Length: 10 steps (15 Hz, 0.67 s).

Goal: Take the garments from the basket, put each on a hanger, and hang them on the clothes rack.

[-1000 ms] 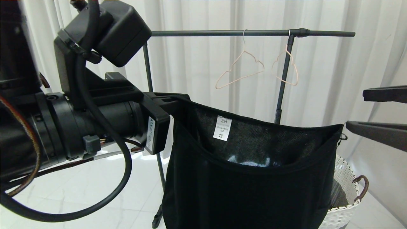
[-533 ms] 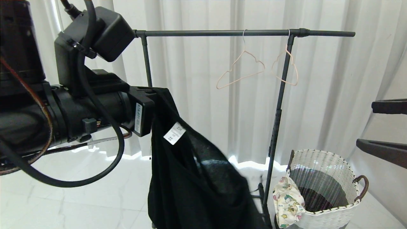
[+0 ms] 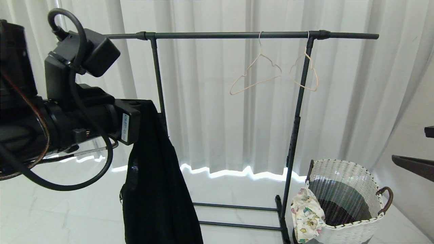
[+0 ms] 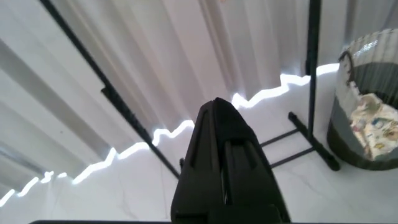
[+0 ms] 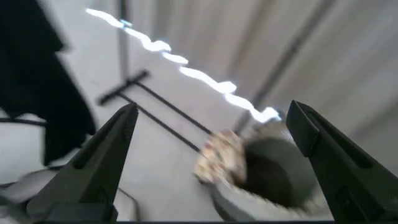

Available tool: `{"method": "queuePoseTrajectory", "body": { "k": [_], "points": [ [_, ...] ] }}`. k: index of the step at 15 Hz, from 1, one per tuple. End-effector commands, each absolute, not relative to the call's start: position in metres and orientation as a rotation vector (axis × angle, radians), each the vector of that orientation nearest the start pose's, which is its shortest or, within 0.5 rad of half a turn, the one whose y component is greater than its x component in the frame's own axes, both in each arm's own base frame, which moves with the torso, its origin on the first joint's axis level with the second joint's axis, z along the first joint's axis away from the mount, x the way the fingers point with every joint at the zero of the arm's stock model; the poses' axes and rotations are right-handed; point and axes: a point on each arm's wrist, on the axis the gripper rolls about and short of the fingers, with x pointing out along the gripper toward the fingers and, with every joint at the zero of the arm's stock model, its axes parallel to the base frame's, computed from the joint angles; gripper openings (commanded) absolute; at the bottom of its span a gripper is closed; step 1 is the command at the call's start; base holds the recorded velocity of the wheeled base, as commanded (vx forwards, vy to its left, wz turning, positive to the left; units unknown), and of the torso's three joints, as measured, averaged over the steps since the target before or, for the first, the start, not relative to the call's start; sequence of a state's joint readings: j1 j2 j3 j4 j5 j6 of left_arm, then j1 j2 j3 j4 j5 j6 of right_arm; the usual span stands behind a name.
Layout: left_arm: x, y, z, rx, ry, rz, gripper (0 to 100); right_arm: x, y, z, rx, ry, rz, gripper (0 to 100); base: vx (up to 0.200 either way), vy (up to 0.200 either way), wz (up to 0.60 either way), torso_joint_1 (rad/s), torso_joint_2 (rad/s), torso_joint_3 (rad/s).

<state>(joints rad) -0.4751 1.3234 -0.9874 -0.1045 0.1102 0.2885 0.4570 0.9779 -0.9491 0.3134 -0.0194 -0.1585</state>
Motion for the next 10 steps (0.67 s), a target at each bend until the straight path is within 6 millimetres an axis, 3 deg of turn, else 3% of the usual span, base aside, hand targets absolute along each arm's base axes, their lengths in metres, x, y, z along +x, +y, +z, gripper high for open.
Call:
{"method": "queuePoseTrajectory", "body": {
  "k": [1, 7, 10],
  "points": [
    [0.167, -0.08, 0.27, 0.356, 0.175, -0.373, 0, 0.1, 0.02, 0.263, -0.362, 0.439, 0.202, 100, 0.0, 0.0, 0.0, 0.0, 0.0, 0.0],
    [0.11, -0.038, 0.221, 0.35, 0.245, -0.221, 0, 0.097, 0.01, 0.236, -0.415, 0.423, 0.113, 100, 0.0, 0.0, 0.0, 0.0, 0.0, 0.0],
    [0.102, -0.029, 0.211, 0.35, 0.268, -0.148, 0, 0.099, 0.01, 0.233, -0.403, 0.439, 0.11, 100, 0.0, 0.0, 0.0, 0.0, 0.0, 0.0]
  ]
}}
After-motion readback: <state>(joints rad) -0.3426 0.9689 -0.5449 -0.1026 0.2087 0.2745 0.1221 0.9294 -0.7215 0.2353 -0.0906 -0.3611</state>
